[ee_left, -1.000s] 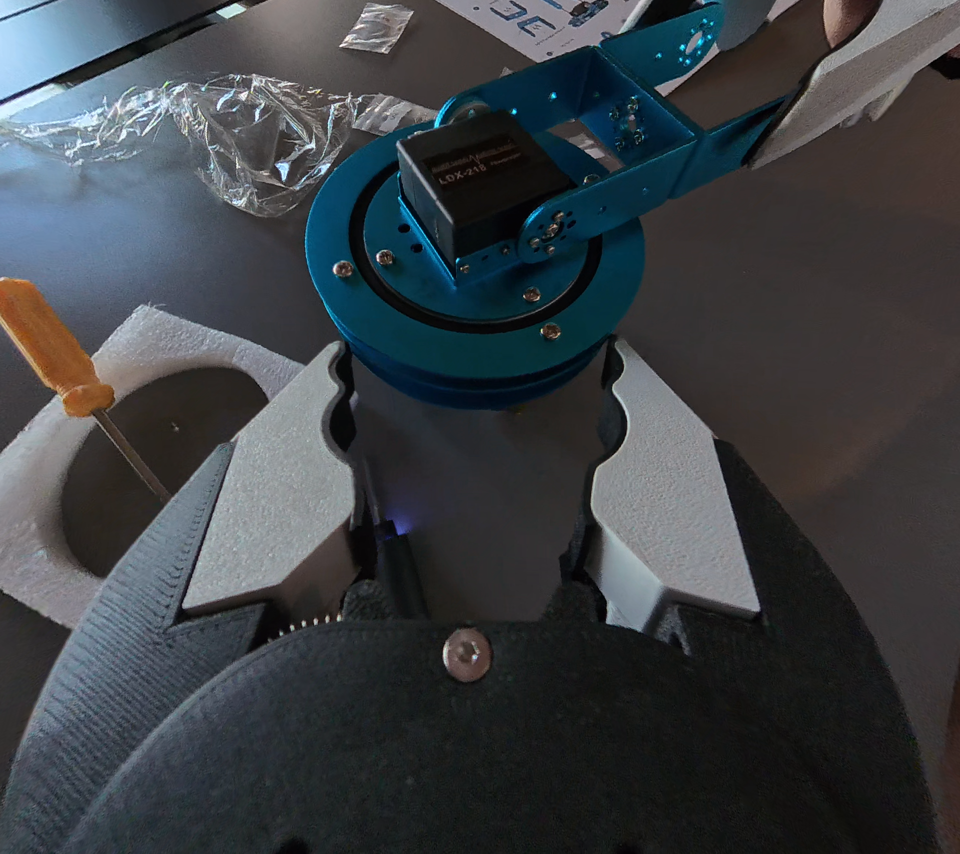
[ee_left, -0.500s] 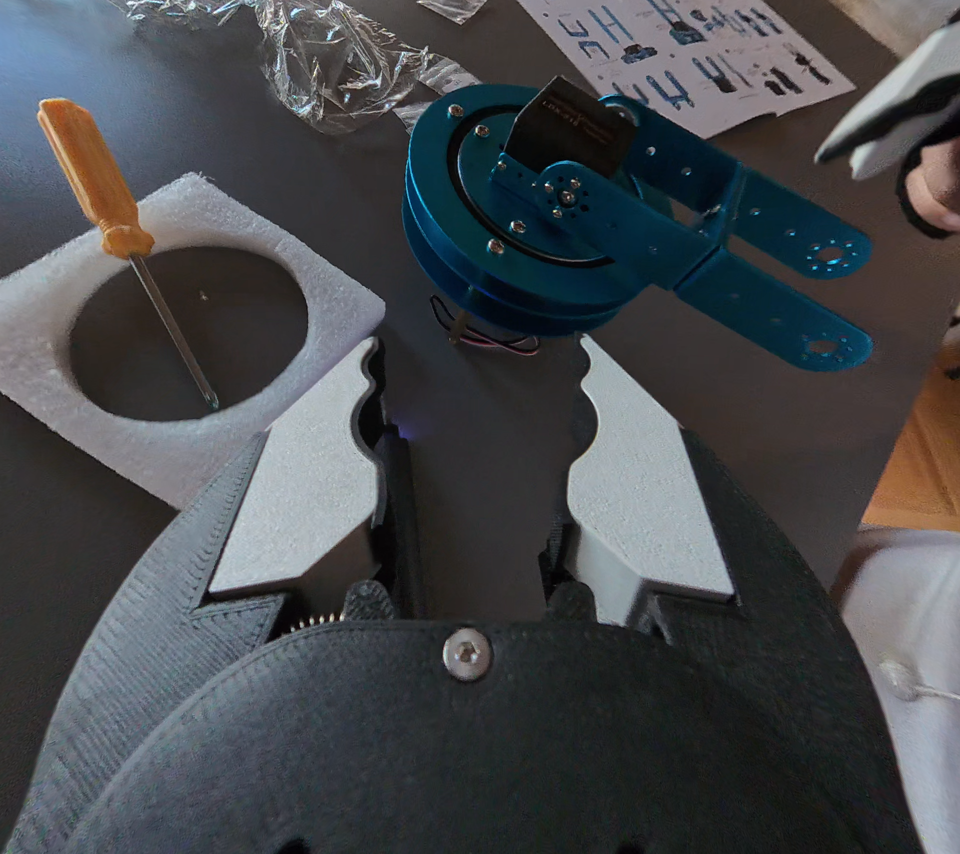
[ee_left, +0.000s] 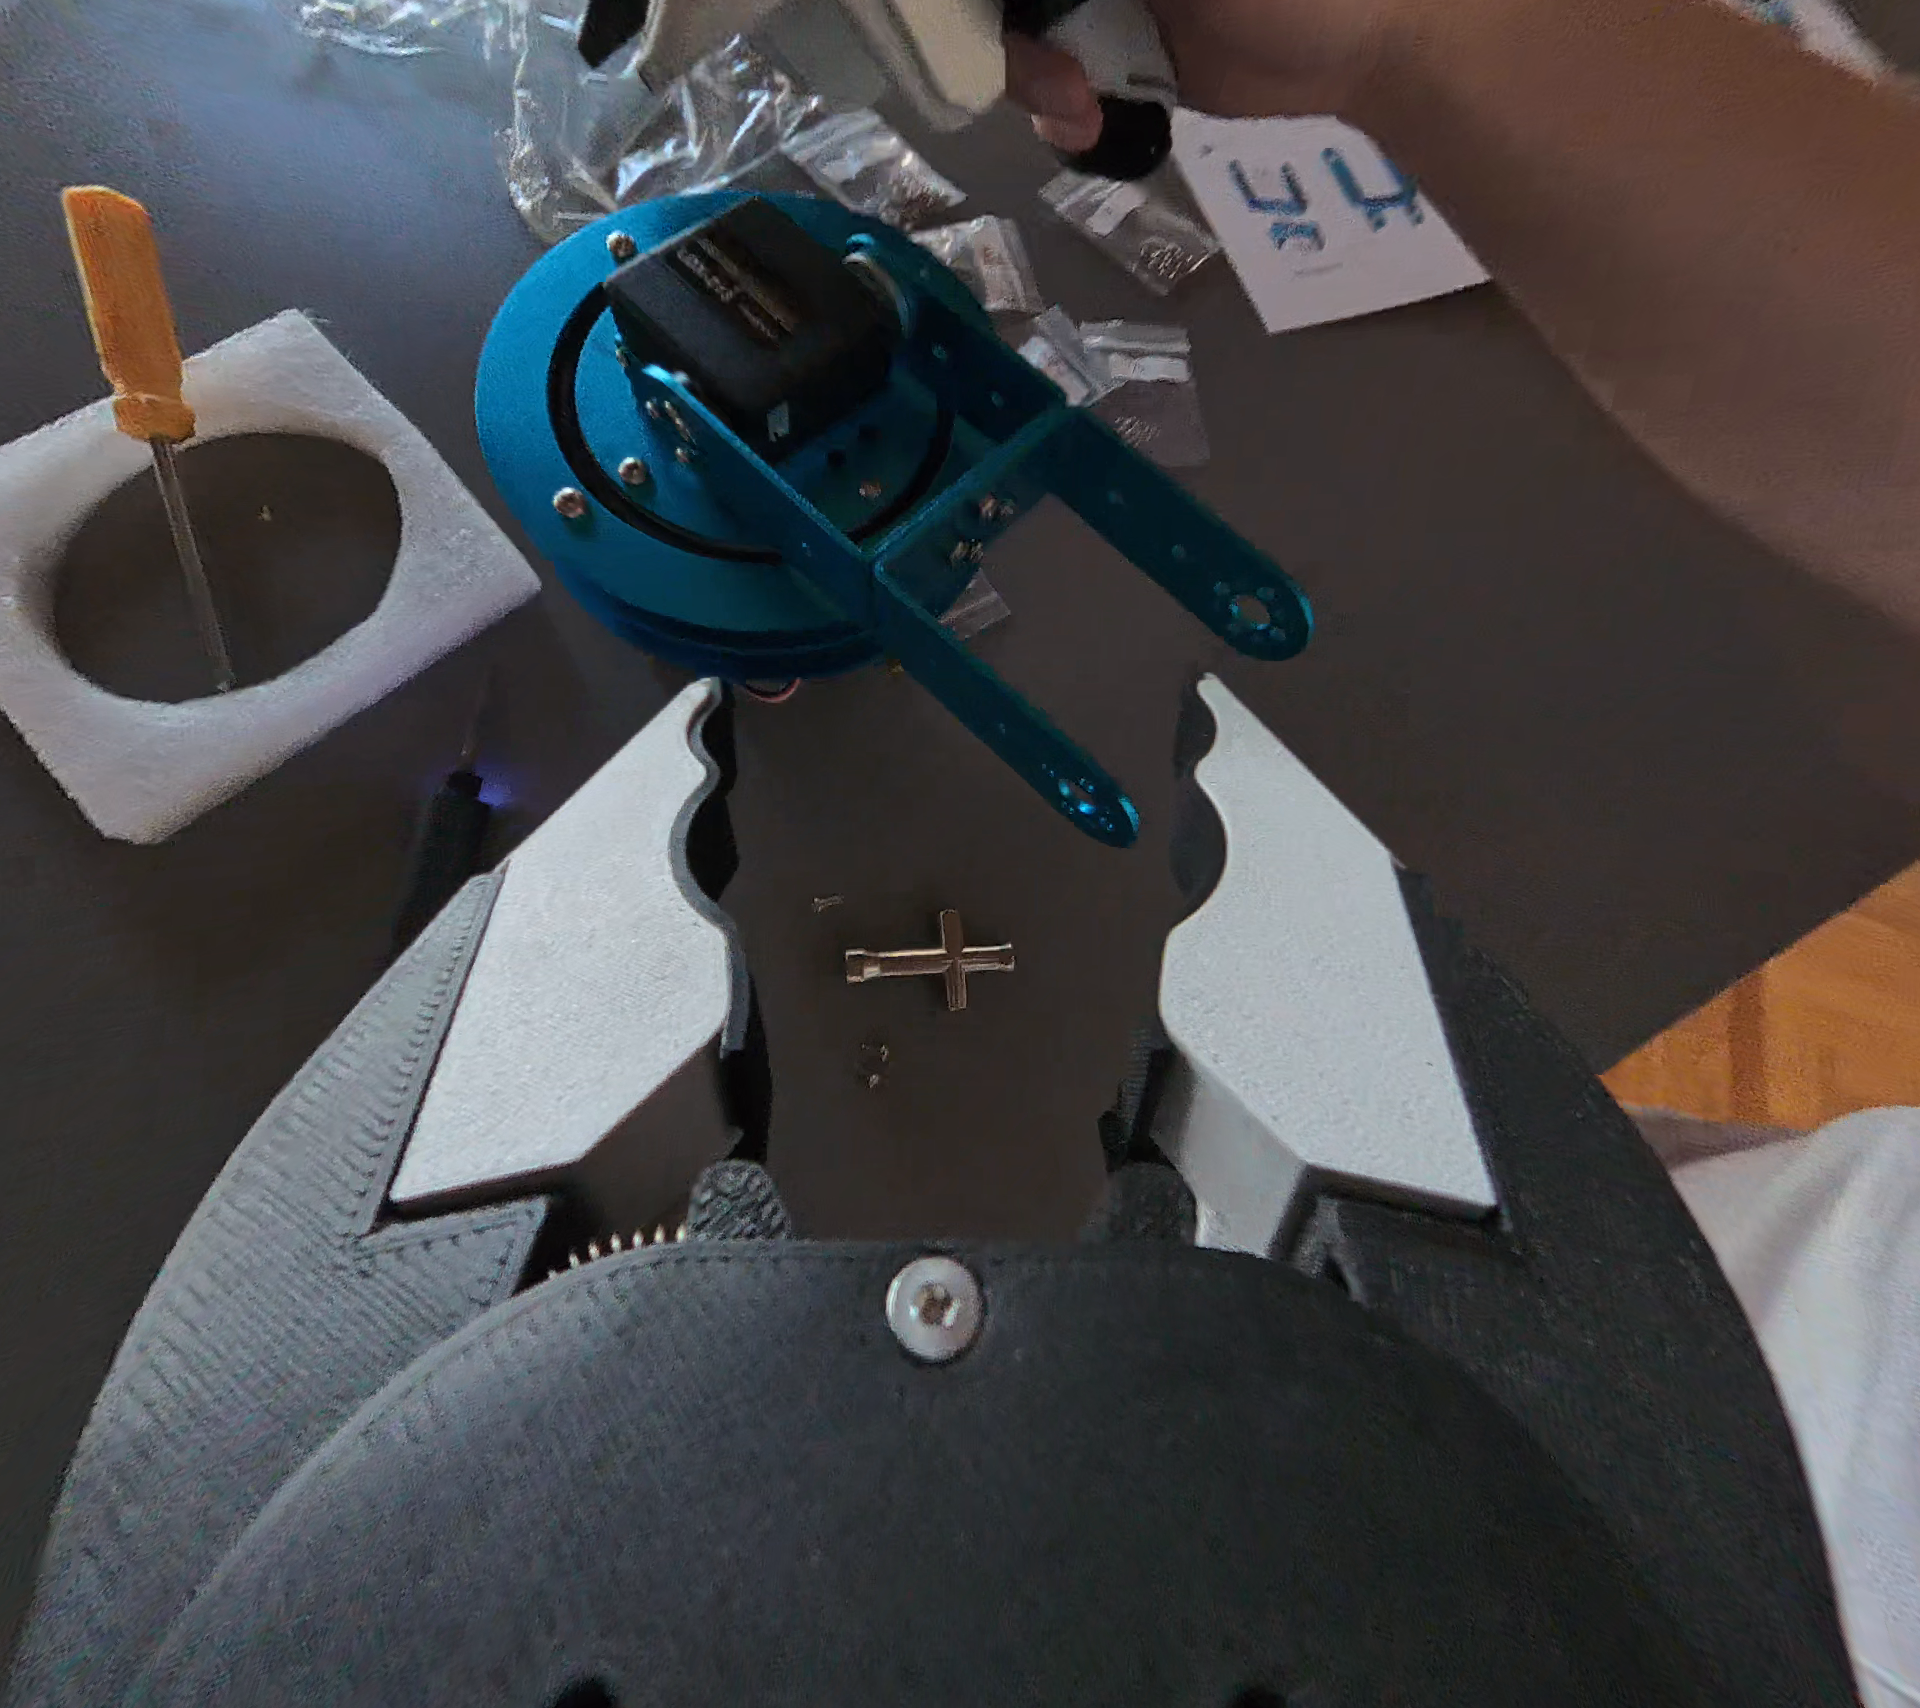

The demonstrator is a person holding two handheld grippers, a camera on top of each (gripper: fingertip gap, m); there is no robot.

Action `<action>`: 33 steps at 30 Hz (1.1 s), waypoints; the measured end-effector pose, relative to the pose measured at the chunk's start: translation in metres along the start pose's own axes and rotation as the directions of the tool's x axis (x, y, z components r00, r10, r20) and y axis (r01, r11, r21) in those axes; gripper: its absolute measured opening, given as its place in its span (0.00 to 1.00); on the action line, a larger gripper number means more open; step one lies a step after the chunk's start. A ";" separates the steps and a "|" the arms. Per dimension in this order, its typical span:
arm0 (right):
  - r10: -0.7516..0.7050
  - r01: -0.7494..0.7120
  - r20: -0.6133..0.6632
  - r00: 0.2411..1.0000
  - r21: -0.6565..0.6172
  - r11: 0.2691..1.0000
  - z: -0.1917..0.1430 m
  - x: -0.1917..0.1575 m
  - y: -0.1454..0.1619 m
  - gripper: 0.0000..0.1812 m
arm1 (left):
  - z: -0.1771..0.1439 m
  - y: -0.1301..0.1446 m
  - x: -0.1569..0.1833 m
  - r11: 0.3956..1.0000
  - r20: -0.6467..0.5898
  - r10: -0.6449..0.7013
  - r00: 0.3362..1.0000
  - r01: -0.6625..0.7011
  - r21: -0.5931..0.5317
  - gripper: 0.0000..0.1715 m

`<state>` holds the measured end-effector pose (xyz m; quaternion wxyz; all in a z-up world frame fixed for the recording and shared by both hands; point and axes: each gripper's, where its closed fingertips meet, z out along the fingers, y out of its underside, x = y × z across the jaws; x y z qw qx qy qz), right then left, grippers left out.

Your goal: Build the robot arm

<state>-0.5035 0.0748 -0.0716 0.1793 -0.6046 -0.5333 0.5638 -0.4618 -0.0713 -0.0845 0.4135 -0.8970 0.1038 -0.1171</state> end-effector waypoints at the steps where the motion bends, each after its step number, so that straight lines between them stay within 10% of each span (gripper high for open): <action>1: 0.010 -0.010 0.037 0.999 -0.008 1.000 0.004 -0.002 0.000 0.22 | 0.002 0.004 -0.002 1.000 0.040 0.014 0.999 -0.013 -0.022 0.44; 11: -0.150 0.152 0.025 0.988 -0.149 0.977 0.006 -0.009 0.036 0.12 | -0.016 0.012 -0.032 0.999 0.129 0.048 0.990 -0.046 -0.017 0.05; 24: -0.172 0.156 -0.265 0.949 -0.082 0.984 -0.019 -0.026 0.055 0.14 | -0.014 0.003 -0.078 0.993 -0.025 0.116 0.993 -0.116 -0.002 0.01; 33: 0.014 0.027 -0.619 0.786 0.057 0.998 -0.040 -0.046 0.076 0.14 | 0.012 -0.021 -0.098 0.949 -0.363 0.298 0.883 -0.315 0.012 0.02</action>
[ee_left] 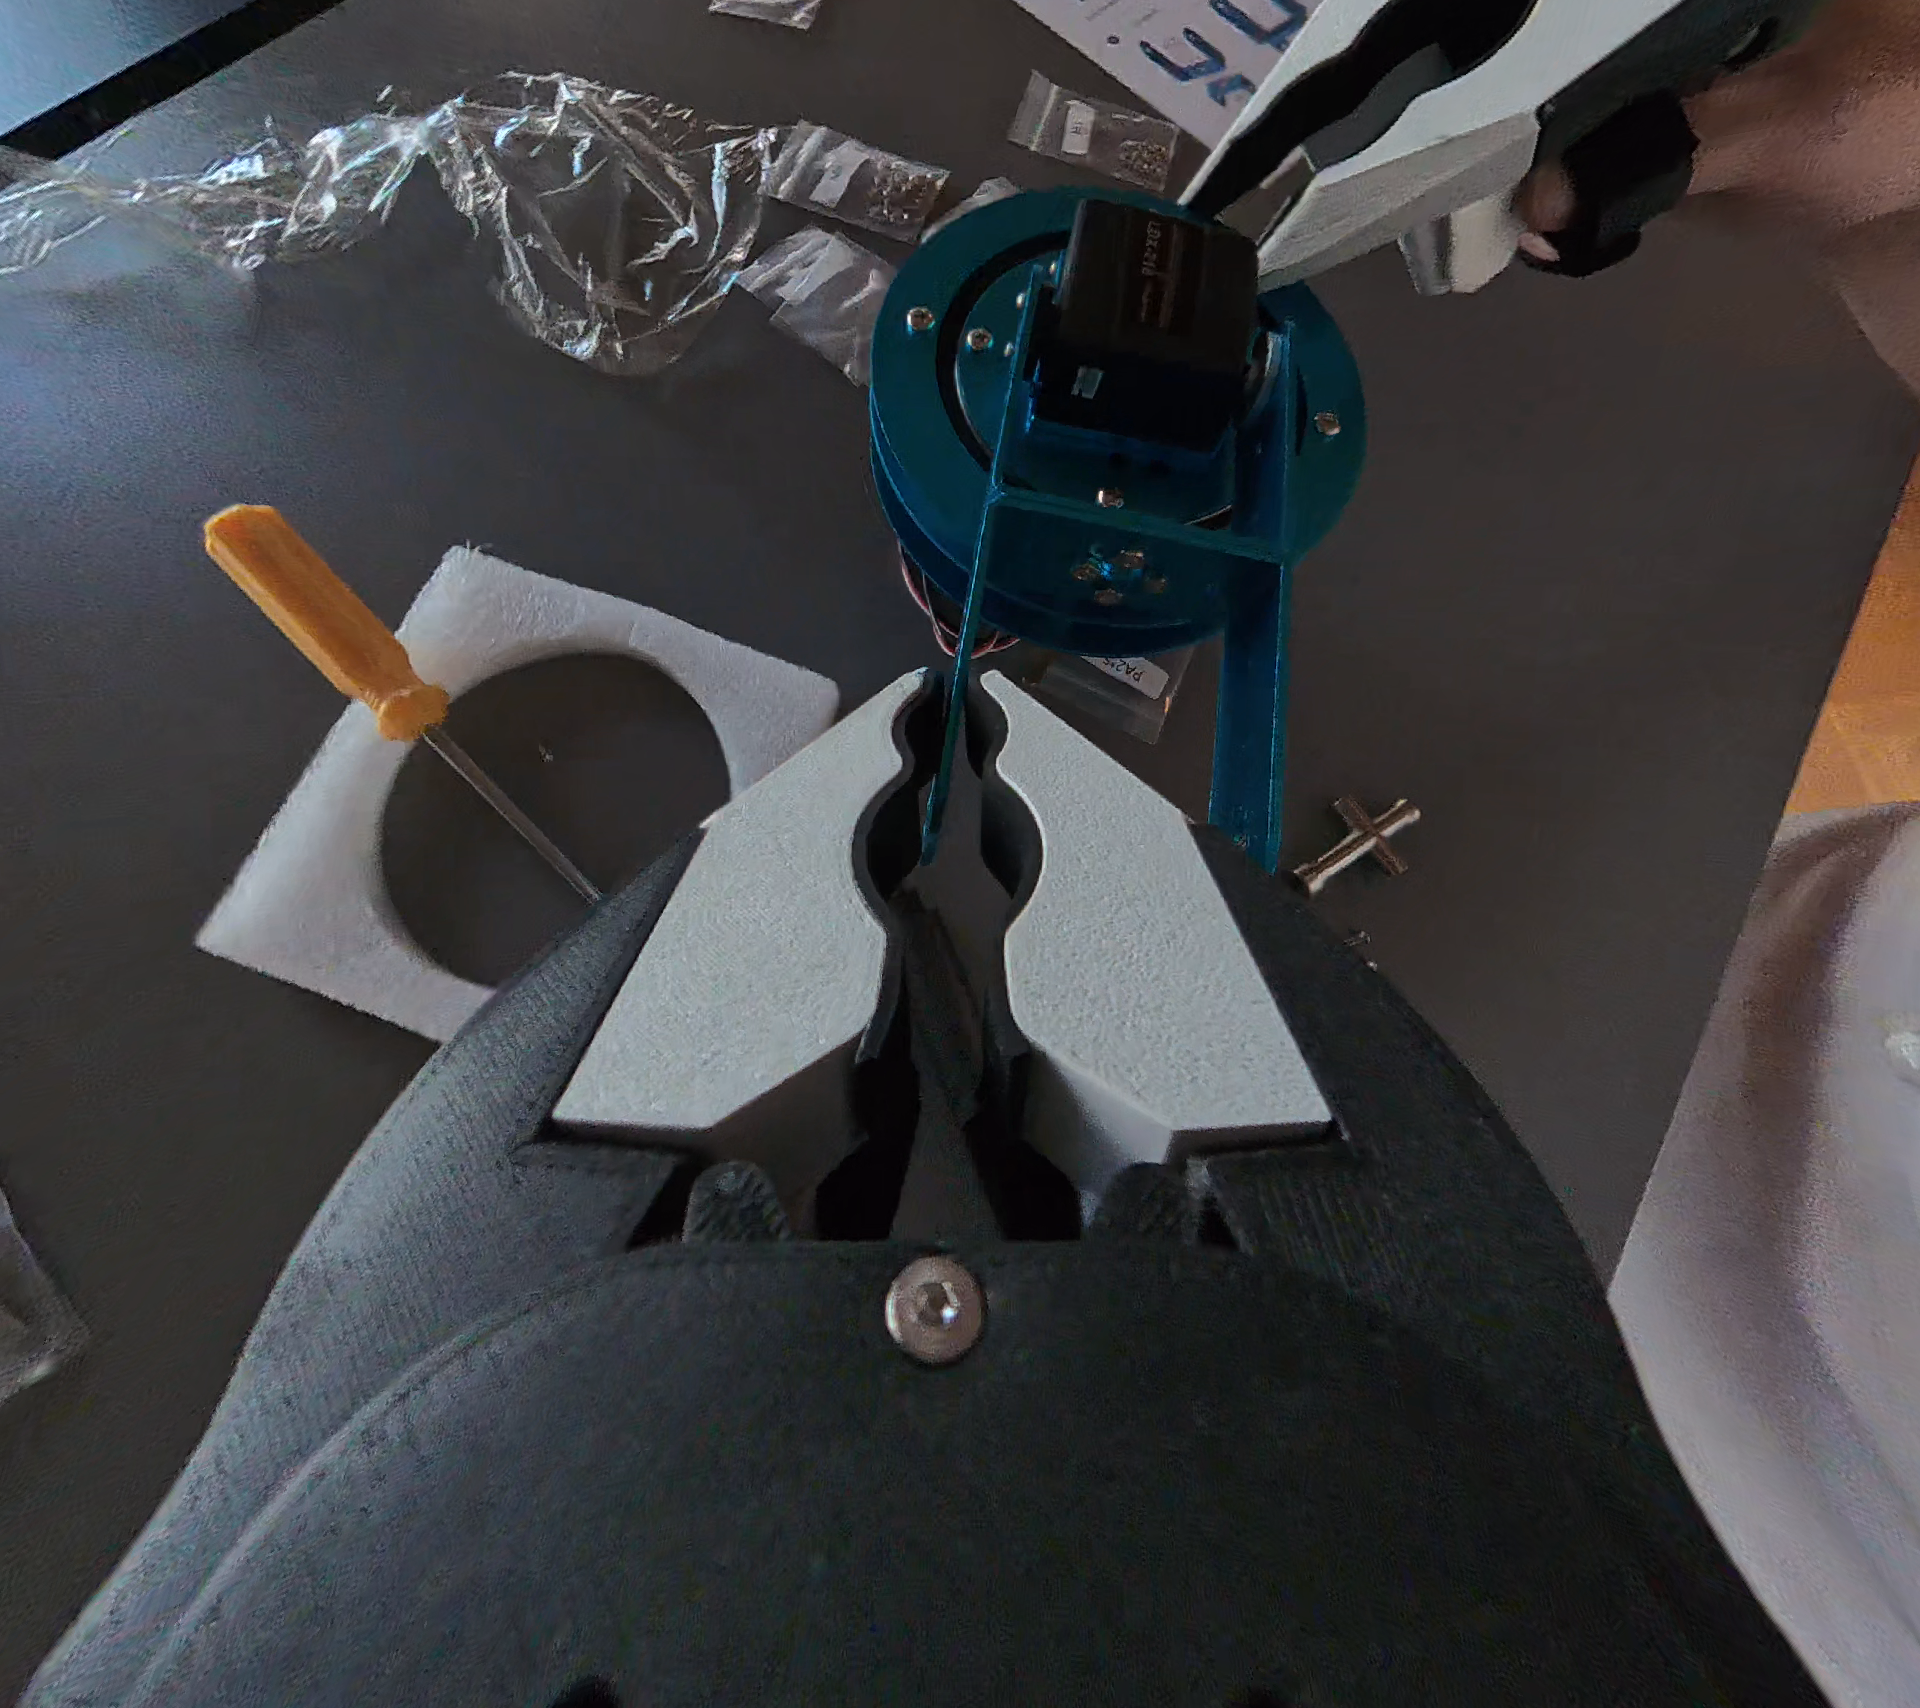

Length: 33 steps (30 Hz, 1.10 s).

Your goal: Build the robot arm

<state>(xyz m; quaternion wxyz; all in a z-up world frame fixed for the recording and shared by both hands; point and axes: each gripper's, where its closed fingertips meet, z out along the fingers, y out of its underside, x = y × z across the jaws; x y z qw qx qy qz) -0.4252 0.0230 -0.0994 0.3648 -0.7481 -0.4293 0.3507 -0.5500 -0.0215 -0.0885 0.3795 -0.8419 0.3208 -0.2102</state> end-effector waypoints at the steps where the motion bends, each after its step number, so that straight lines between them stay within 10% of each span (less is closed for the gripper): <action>1: 0.019 -0.019 -0.043 0.999 0.015 1.000 -0.002 -0.002 0.002 0.14 | 0.002 -0.002 -0.004 1.000 -0.034 0.015 0.999 -0.015 -0.006 0.02; 8: 0.216 -0.189 -0.223 0.951 0.133 0.973 -0.014 -0.033 0.015 0.15 | 0.014 -0.019 -0.032 0.999 -0.168 0.035 0.985 -0.035 0.005 0.08; 13: 0.160 -0.107 -0.265 0.951 0.204 0.973 -0.034 -0.051 0.016 0.16 | -0.053 -0.015 -0.041 0.962 -0.127 -0.145 0.981 0.170 0.214 0.16; 22: -0.174 0.173 0.143 0.974 0.017 0.985 -0.002 -0.161 0.069 0.12 | -0.066 0.077 0.072 0.937 -0.124 -0.248 0.961 0.270 0.219 0.17; 33: -0.390 0.406 0.131 0.912 -0.144 0.902 0.045 -0.161 0.088 0.08 | -0.064 0.095 0.110 0.934 -0.059 -0.281 0.958 0.287 0.214 0.15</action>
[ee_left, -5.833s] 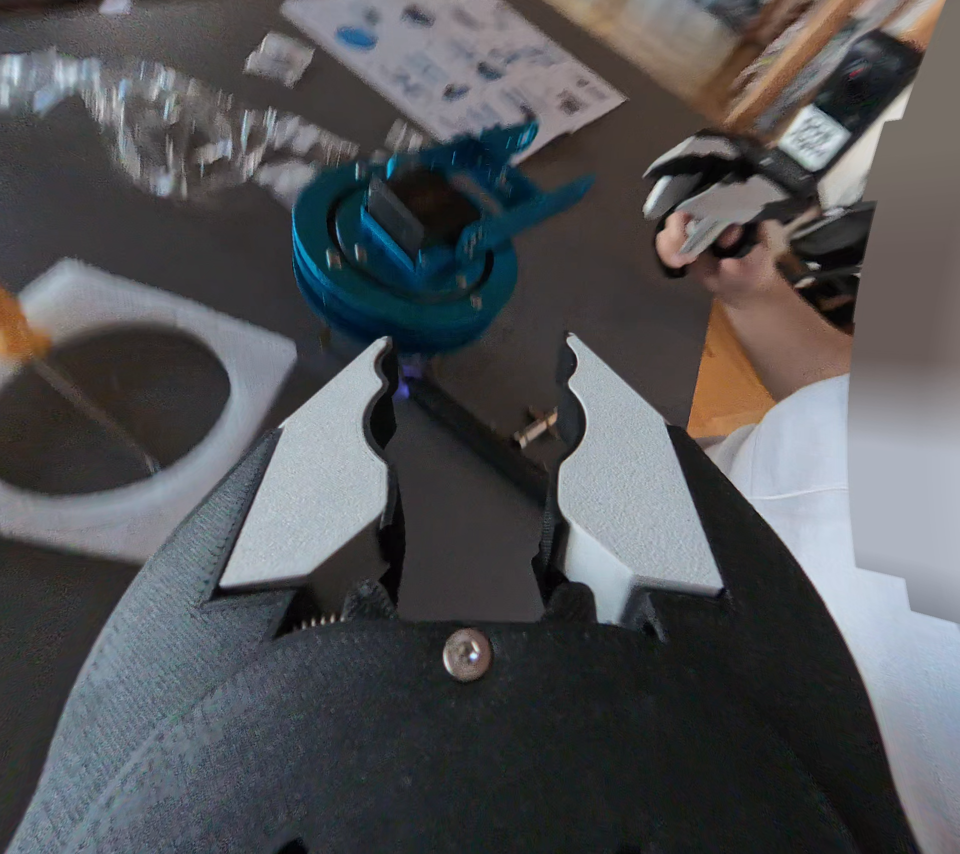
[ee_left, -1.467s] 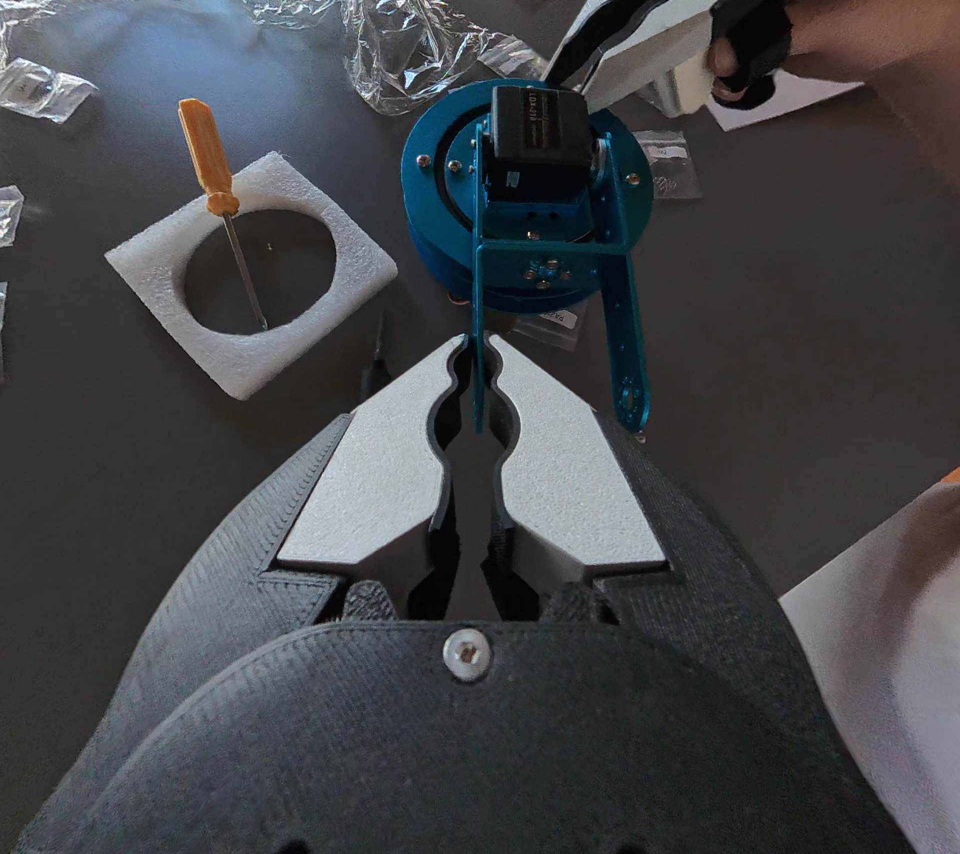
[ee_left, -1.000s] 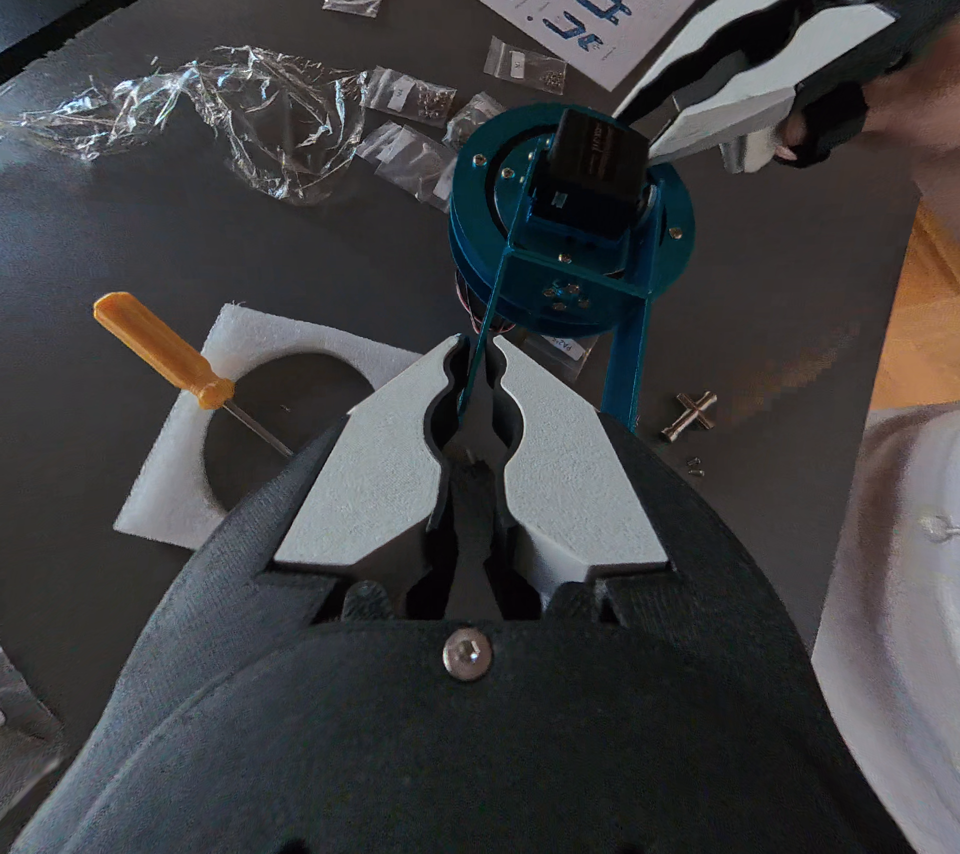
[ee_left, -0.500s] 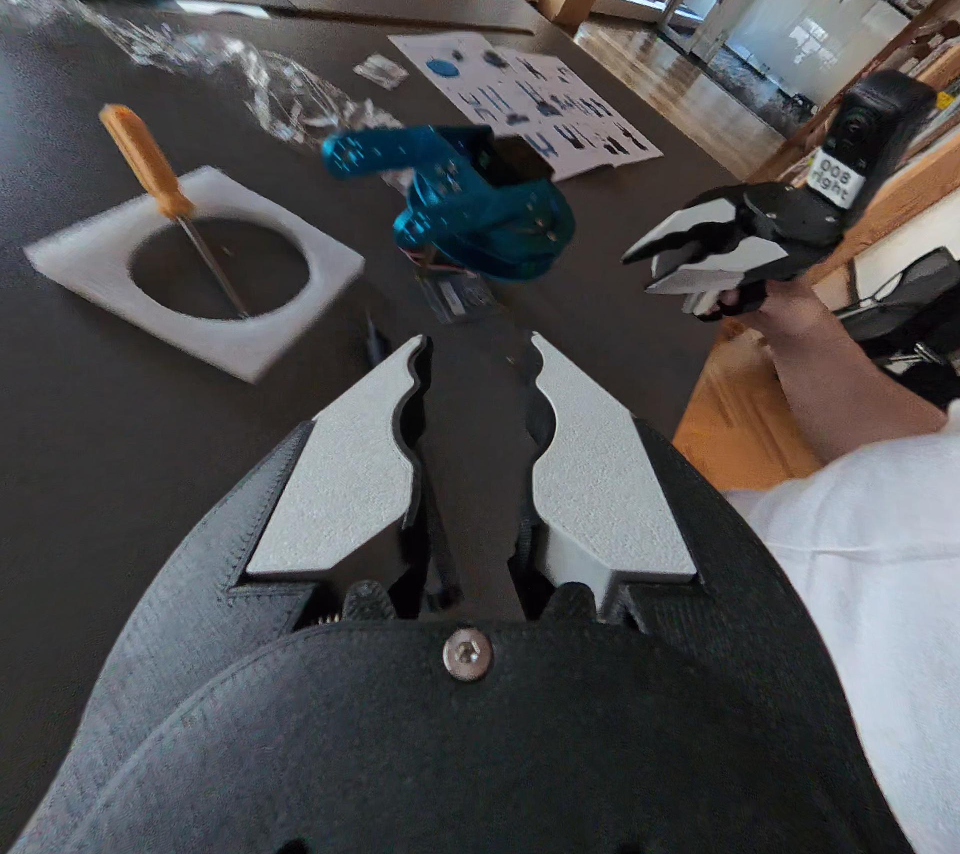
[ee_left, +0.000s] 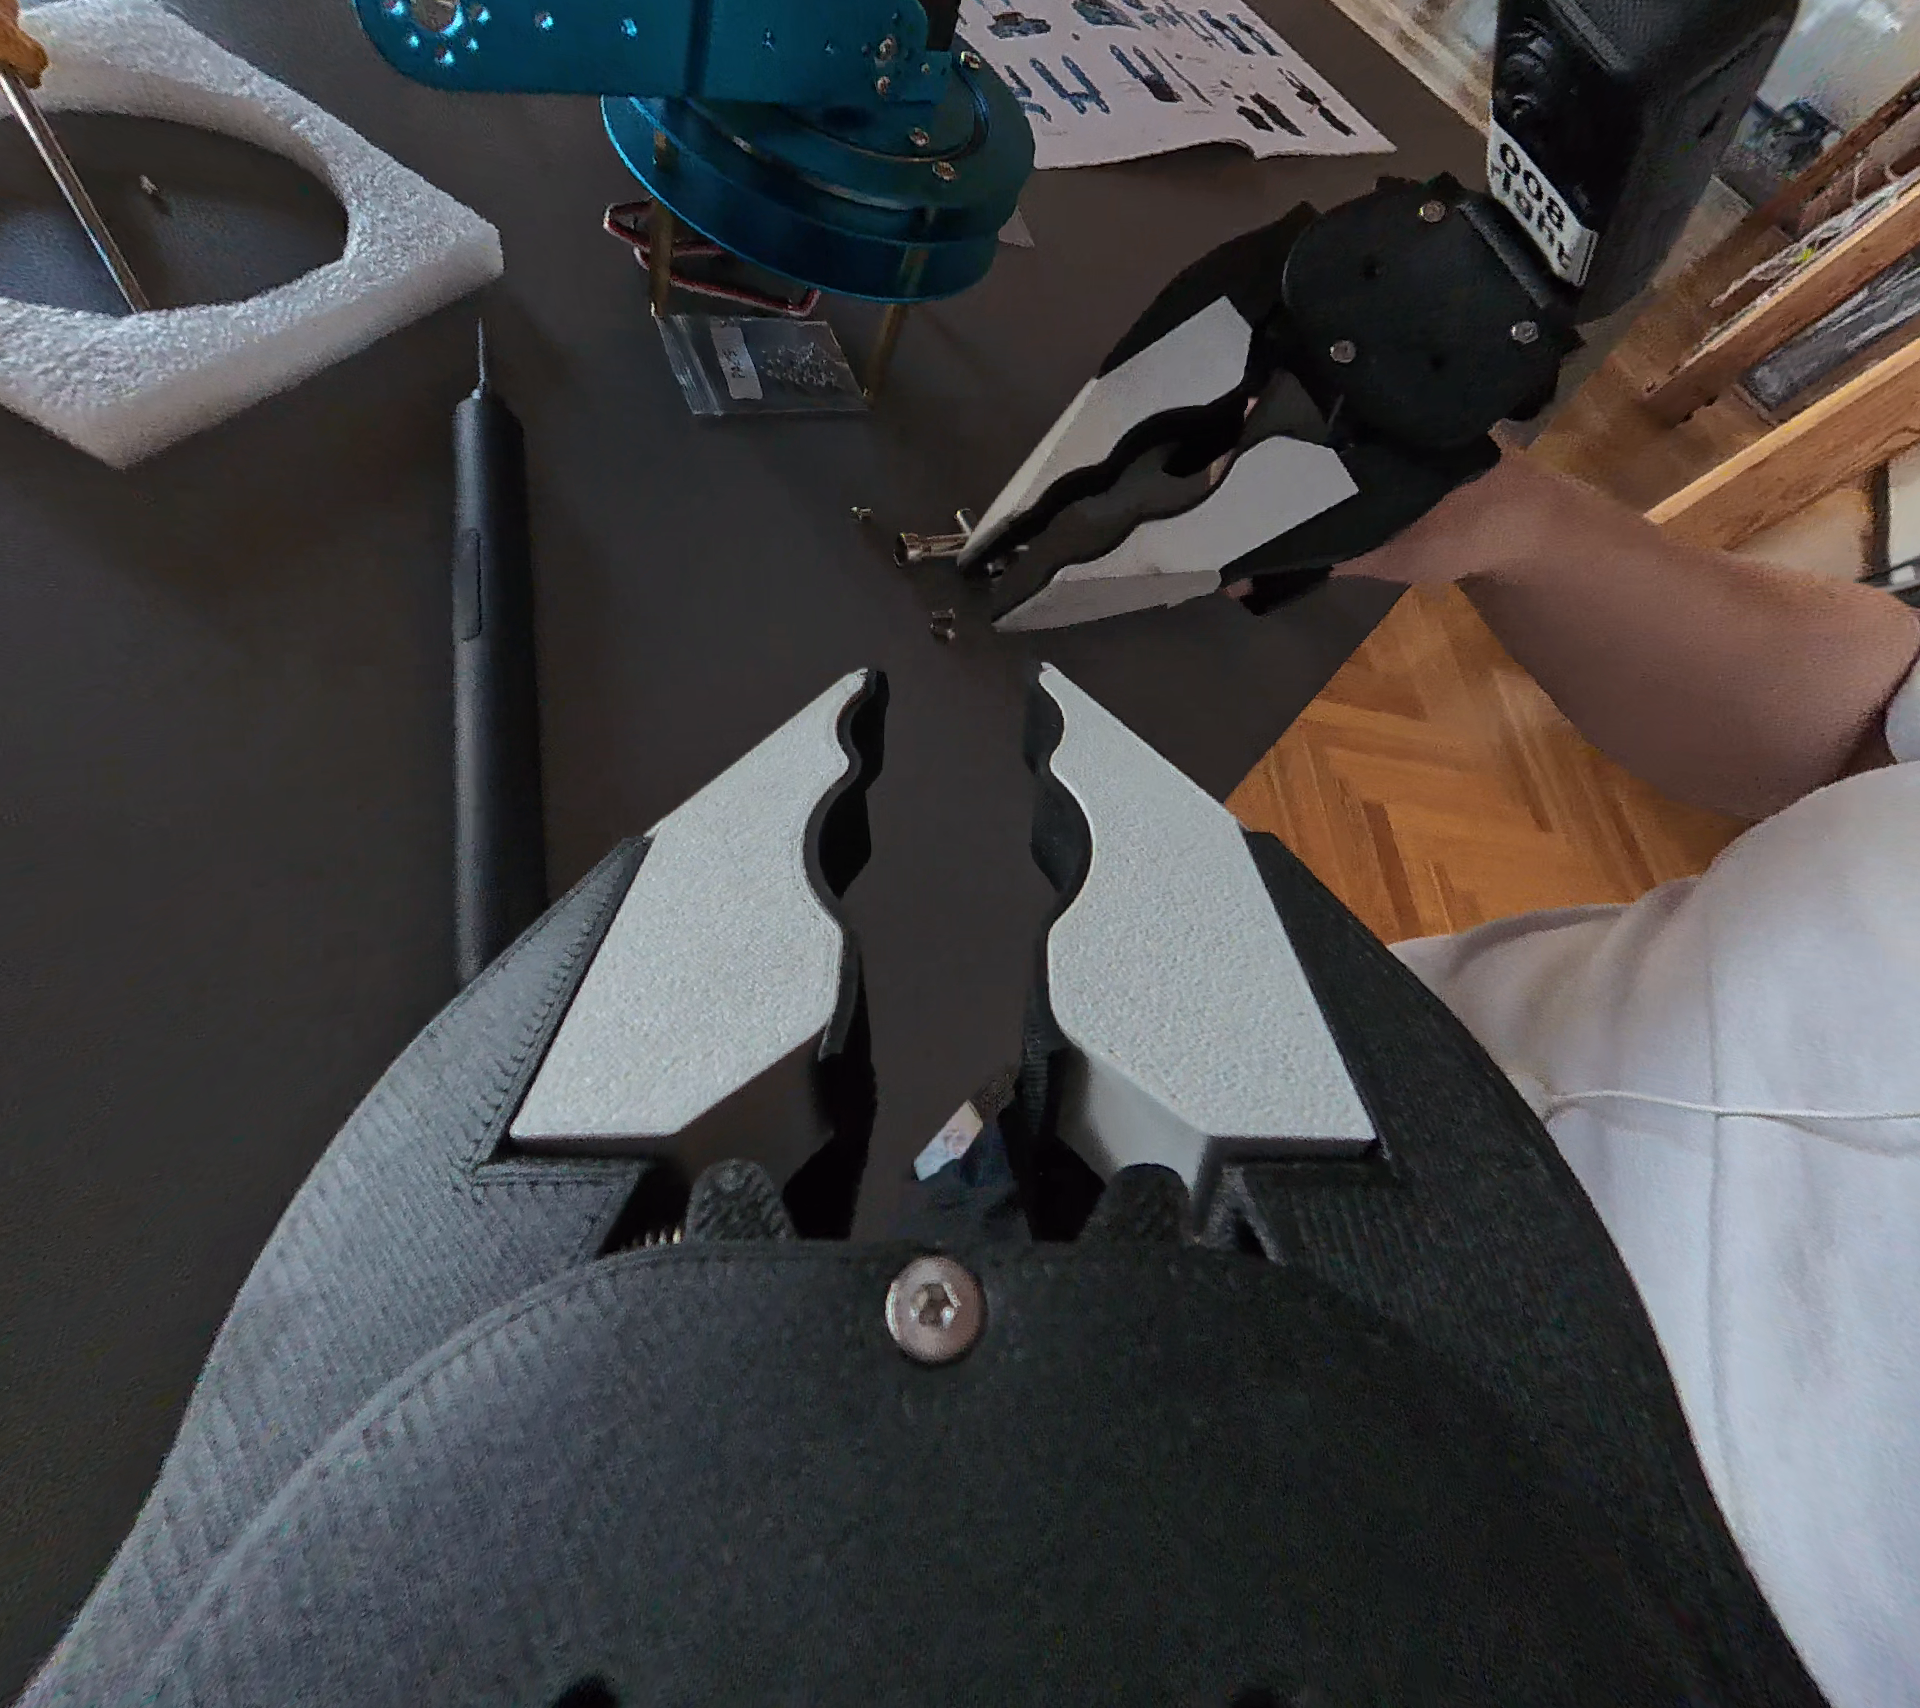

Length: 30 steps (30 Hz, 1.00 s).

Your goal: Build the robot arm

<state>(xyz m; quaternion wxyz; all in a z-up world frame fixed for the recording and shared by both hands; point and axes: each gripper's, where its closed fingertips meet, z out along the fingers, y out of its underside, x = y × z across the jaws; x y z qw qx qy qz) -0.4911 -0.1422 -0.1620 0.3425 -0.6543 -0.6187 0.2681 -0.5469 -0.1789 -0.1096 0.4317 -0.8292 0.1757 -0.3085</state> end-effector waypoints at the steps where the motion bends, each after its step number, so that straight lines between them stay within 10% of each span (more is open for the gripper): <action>1: -0.007 0.007 0.013 1.000 -0.018 1.000 0.002 -0.001 0.002 0.10 | -0.003 0.002 -0.003 1.000 0.005 0.002 1.000 -0.002 -0.007 0.15; 10: 0.091 -0.091 -0.068 0.993 0.014 0.996 0.001 -0.009 -0.016 0.11 | 0.010 0.007 -0.081 0.955 0.110 0.007 0.994 0.026 -0.297 0.30; 20: 0.343 -0.319 -0.165 0.925 0.158 0.935 0.015 -0.024 -0.041 0.14 | 0.027 0.018 -0.110 0.793 0.148 0.290 0.945 -0.151 -0.590 0.10; 26: 0.735 -0.713 0.089 0.672 0.346 0.610 0.039 -0.025 -0.075 0.14 | -0.003 0.039 -0.092 0.760 0.049 -0.016 0.999 0.044 -0.648 0.10; 30: 0.861 -0.892 0.258 0.438 0.246 0.379 0.059 -0.037 -0.075 0.17 | -0.011 0.040 -0.065 0.770 -0.102 -0.410 0.906 0.284 -0.571 0.09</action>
